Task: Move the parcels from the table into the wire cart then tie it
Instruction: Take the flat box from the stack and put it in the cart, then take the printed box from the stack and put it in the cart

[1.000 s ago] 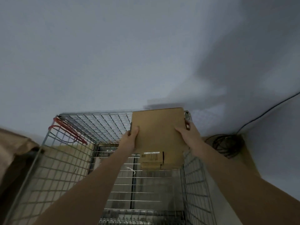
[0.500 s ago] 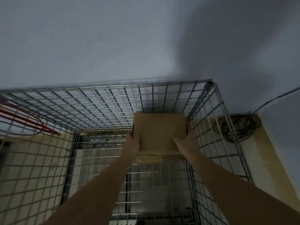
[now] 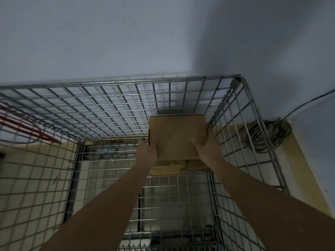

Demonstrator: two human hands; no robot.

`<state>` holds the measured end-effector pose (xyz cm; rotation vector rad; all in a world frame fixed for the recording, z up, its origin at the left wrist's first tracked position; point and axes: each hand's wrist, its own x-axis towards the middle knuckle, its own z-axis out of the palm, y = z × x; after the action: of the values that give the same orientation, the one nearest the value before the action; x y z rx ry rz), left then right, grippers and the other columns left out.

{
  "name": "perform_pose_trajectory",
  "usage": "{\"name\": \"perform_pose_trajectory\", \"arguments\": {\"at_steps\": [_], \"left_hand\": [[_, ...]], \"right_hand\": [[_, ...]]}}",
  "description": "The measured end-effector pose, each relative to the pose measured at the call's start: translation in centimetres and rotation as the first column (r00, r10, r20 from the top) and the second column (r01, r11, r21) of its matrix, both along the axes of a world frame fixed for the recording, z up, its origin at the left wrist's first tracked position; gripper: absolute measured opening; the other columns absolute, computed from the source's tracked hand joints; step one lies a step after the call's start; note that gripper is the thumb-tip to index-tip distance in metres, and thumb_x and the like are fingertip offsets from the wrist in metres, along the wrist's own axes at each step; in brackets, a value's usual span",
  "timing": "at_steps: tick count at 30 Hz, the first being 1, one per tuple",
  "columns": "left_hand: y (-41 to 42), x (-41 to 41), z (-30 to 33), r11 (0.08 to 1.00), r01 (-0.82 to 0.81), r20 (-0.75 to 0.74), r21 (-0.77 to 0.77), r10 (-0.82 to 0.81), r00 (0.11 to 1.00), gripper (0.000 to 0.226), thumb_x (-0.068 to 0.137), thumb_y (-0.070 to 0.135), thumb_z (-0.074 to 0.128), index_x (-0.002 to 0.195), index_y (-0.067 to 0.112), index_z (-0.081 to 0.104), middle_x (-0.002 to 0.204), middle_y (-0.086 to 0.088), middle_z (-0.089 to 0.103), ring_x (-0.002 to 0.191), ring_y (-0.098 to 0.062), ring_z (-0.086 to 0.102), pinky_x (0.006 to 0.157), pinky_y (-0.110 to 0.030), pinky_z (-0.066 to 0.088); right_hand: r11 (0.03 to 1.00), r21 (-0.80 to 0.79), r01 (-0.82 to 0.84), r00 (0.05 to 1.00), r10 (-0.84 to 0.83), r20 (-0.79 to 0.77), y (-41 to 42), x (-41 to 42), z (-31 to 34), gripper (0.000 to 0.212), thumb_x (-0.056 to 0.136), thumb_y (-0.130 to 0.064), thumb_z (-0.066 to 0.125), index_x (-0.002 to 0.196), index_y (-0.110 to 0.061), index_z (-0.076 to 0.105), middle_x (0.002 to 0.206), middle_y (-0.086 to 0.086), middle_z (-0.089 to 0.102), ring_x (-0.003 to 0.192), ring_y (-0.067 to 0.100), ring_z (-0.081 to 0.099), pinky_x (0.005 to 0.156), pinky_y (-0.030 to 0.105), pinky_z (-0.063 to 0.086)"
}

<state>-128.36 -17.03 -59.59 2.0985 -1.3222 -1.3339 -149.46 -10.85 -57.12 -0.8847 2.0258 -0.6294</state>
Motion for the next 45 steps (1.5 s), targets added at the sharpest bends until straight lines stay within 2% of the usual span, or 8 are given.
{"name": "perform_pose_trajectory", "arguments": {"at_steps": [6,13,21,26,32,36,42,45], "left_hand": [[1.2,1.6,12.6,0.938,0.319,0.192,-0.14,-0.29,0.938,0.052,0.096,0.048,0.055,0.139,0.02,0.054,0.136,-0.004,0.061,0.112,-0.021,0.061,0.093,-0.036,0.049],[1.7,7.2,37.7,0.799,0.588,0.568,-0.127,-0.428,0.703,0.043,0.093,0.064,0.042,0.114,0.032,0.063,0.1,0.006,0.074,0.086,-0.015,0.067,0.081,-0.035,0.054],[13.6,19.3,60.8,0.873,0.451,0.744,-0.189,-0.173,0.646,0.045,0.091,0.067,0.041,0.117,0.035,0.06,0.108,0.005,0.072,0.096,-0.02,0.066,0.086,-0.038,0.054],[24.9,30.0,70.8,0.932,0.261,0.799,-0.252,0.048,0.6,0.044,0.094,0.062,0.041,0.119,0.031,0.061,0.103,0.002,0.07,0.092,-0.021,0.065,0.082,-0.039,0.056],[39.7,40.9,77.5,0.928,0.057,0.813,-0.368,0.292,0.504,0.035,0.096,0.057,0.046,0.106,0.028,0.063,0.104,0.001,0.067,0.082,-0.018,0.058,0.07,-0.031,0.046],[47.9,46.4,79.0,0.928,-0.071,0.792,-0.365,0.35,0.501,0.035,0.097,0.053,0.048,0.113,0.027,0.064,0.104,0.003,0.068,0.088,-0.018,0.061,0.065,-0.029,0.041],[55.7,54.4,78.9,0.935,-0.188,0.821,-0.299,0.353,0.449,0.041,0.099,0.053,0.048,0.127,0.025,0.059,0.116,-0.001,0.068,0.101,-0.022,0.061,0.074,-0.032,0.042],[56.5,57.8,78.5,0.939,-0.193,0.833,-0.283,0.341,0.435,0.043,0.099,0.054,0.047,0.129,0.025,0.059,0.118,-0.004,0.067,0.103,-0.025,0.061,0.073,-0.033,0.043]], "right_hand": [[0.932,0.057,-0.359,0.91,0.363,-0.2,-0.5,-0.6,12.9,0.069,0.099,-0.06,0.048,0.151,-0.015,0.043,0.152,0.01,0.046,0.137,0.03,0.048,0.112,0.049,0.043],[0.571,0.248,-0.783,0.486,0.809,-0.329,-3.7,2.3,36.1,0.03,0.098,-0.056,0.051,0.097,-0.028,0.063,0.101,-0.006,0.063,0.102,0.02,0.06,0.092,0.036,0.05],[0.263,0.253,-0.931,0.106,0.858,-0.502,-0.1,15.3,59.1,0.052,0.097,-0.054,0.053,0.129,-0.014,0.062,0.132,0.011,0.063,0.116,0.029,0.061,0.101,0.046,0.05],[0.064,0.148,-0.987,-0.035,0.811,-0.584,5.9,27.8,69.7,0.04,0.1,-0.04,0.051,0.127,-0.012,0.06,0.117,0.012,0.063,0.079,0.021,0.063,0.073,0.034,0.051],[-0.155,0.087,-0.984,-0.173,0.72,-0.672,16.6,42.8,77.9,0.037,0.097,-0.036,0.049,0.123,-0.014,0.063,0.117,0.013,0.066,0.077,0.022,0.064,0.078,0.041,0.058],[-0.246,0.038,-0.969,-0.207,0.712,-0.672,22.8,51.0,79.1,0.042,0.094,-0.039,0.049,0.118,-0.009,0.066,0.108,0.019,0.071,0.072,0.024,0.063,0.06,0.033,0.051],[-0.295,0.03,-0.955,-0.24,0.712,-0.66,27.7,60.3,77.9,0.038,0.091,-0.05,0.053,0.111,-0.021,0.068,0.108,0.005,0.07,0.092,0.023,0.069,0.084,0.039,0.059],[-0.301,0.078,-0.951,-0.277,0.709,-0.649,27.8,64.0,77.5,0.035,0.091,-0.051,0.053,0.11,-0.024,0.065,0.103,0.005,0.069,0.086,0.024,0.072,0.078,0.039,0.061]]}}
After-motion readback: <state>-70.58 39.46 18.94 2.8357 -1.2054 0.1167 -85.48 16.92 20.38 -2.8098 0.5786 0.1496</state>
